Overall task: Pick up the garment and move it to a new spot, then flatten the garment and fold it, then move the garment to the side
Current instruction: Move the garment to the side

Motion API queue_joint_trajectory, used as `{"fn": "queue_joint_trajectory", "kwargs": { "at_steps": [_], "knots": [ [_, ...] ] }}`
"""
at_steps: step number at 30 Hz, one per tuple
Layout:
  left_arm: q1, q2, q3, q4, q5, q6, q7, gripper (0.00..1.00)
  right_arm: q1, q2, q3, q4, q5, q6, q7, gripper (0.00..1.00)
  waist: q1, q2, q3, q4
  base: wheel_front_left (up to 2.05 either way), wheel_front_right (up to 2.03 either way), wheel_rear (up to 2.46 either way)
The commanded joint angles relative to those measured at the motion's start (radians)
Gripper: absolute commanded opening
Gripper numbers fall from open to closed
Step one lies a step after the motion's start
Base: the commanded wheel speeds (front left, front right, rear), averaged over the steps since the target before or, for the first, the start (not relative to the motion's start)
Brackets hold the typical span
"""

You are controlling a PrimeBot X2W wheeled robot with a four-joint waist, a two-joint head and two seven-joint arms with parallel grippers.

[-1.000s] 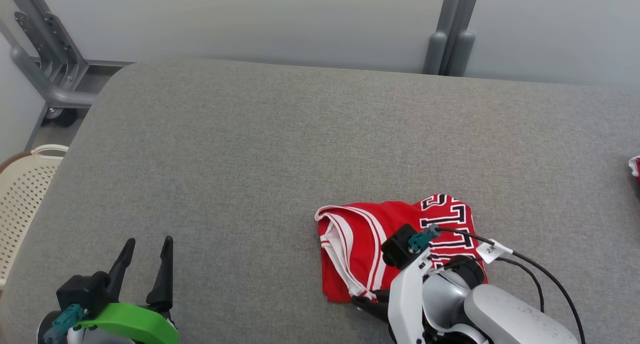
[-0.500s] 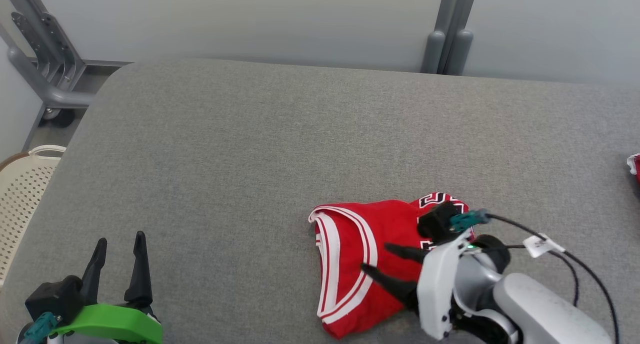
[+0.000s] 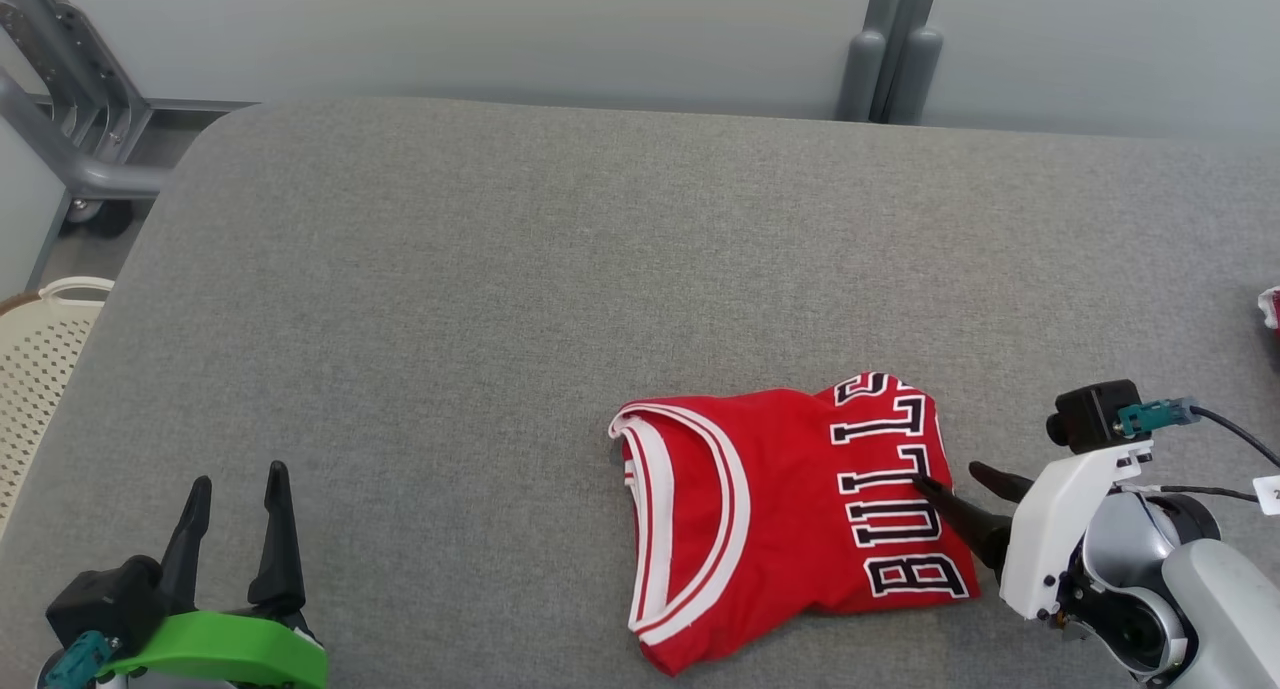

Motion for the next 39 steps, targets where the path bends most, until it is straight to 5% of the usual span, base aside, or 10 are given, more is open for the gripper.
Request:
{"fn": "queue_joint_trajectory", "kwargs": {
  "at_steps": [1, 16, 17, 18, 23, 28, 34, 39],
  "knots": [
    [0.0, -0.008, 0.003, -0.001, 0.01, -0.007, -0.002, 1.0, 0.009, 0.016, -0.023, 0.022, 0.02, 0.0, 0.012, 1.0, 0.0, 0.0, 0.01, 0.003, 0.0, 0.0, 0.0],
    [-0.039, -0.028, 0.005, 0.023, 0.031, -0.029, -0.002, 1.0, -0.109, 0.085, -0.036, 0.189, 0.115, 0.0, 0.197, 1.0, 0.0, 0.0, 0.052, 0.024, 0.0, 0.0, 0.0],
    [-0.046, -0.034, 0.003, 0.025, 0.033, -0.032, -0.002, 1.0, -0.127, 0.102, -0.028, 0.212, 0.134, 0.0, 0.228, 0.85, 0.0, 0.0, 0.054, 0.029, 0.0, 0.0, 0.0],
    [-0.049, -0.038, 0.003, 0.027, 0.035, -0.033, -0.002, 1.0, -0.136, 0.108, -0.027, 0.221, 0.148, 0.0, 0.242, 0.0, 0.0, 0.0, 0.055, 0.031, 0.0, 0.0, 0.0],
    [-0.051, -0.048, 0.011, 0.032, 0.039, -0.038, -0.002, 1.0, -0.167, 0.089, -0.02, 0.2, 0.202, 0.0, 0.279, 0.0, 0.0, 0.0, 0.055, 0.032, 0.0, 0.0, 0.0],
    [-0.03, -0.048, 0.035, 0.028, 0.045, -0.041, -0.002, 1.0, -0.176, -0.01, -0.058, 0.152, 0.223, 0.0, 0.291, 0.0, 0.0, 0.0, 0.054, 0.009, 0.0, 0.0, 0.0],
    [-0.024, -0.049, 0.05, 0.004, 0.056, -0.041, -0.002, 1.0, -0.172, -0.156, -0.162, 0.156, 0.159, 0.0, 0.264, 0.0, 0.0, 0.0, 0.075, -0.033, 0.0, 0.0, 0.0],
    [-0.032, -0.043, 0.057, -0.019, 0.061, -0.039, -0.002, 1.0, -0.217, -0.199, -0.222, 0.167, 0.068, 0.0, 0.234, 0.0, 0.0, 0.0, 0.113, -0.097, 0.0, 0.0, 0.0]
  ]
}}
